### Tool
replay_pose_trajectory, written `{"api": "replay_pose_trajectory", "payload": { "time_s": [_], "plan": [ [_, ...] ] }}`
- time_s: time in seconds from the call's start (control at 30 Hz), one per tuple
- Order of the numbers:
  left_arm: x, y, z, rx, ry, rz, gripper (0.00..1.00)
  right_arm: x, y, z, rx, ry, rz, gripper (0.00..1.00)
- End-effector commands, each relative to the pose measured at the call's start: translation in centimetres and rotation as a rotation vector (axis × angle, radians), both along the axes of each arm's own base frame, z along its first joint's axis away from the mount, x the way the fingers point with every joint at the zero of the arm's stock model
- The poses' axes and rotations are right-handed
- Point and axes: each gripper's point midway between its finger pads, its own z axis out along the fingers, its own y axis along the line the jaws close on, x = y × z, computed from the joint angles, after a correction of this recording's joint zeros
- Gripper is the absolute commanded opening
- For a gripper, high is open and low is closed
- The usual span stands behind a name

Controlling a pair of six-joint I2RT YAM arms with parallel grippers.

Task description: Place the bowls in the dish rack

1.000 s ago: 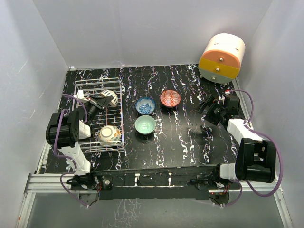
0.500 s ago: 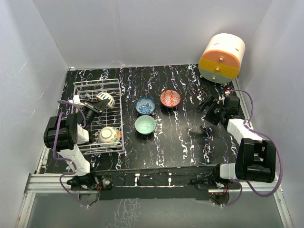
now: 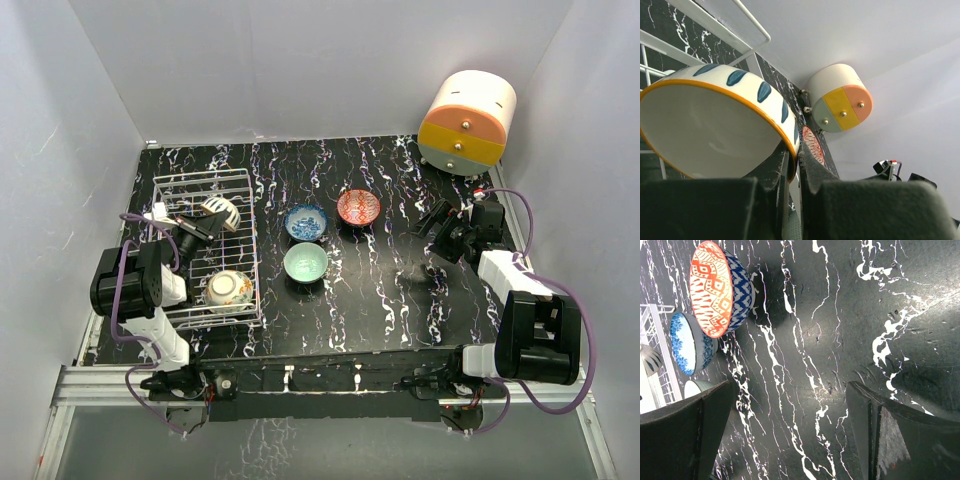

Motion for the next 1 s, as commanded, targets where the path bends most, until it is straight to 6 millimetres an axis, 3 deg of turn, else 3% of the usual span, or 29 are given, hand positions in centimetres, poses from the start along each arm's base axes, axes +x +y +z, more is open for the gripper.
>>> {"api": "replay_pose_trajectory", "payload": {
  "time_s": [0.0, 0.23, 0.4, 0.67, 0.97],
  "plan": [
    [0.2, -0.1, -0.5, 0.019, -0.010, -0.034, 0.00, 1.0, 0.0, 1.2, -0.007, -0.068, 0.011, 0.98],
    [2.7, -0.2, 3.6, -0.001, -0.148, -0.067, 0.00, 1.1, -0.1, 1.0, -0.007, -0.063, 0.008, 0.98],
    [4.4, -0.2, 4.8, -0.013, -0.180, -0.081, 0.00, 1.4, -0.2, 1.2, -0.012, -0.066, 0.002, 0.98],
    [5.6, -1.0, 2.9, -0.017, -0.151, -0.103, 0.00, 1.5, -0.3, 1.0, -0.020, -0.058, -0.001, 0.98],
    [3.5, -1.1, -0.9, -0.007, -0.029, -0.082, 0.00, 1.6, -0.3, 0.9, -0.012, -0.057, 0.001, 0.98]
  ]
}}
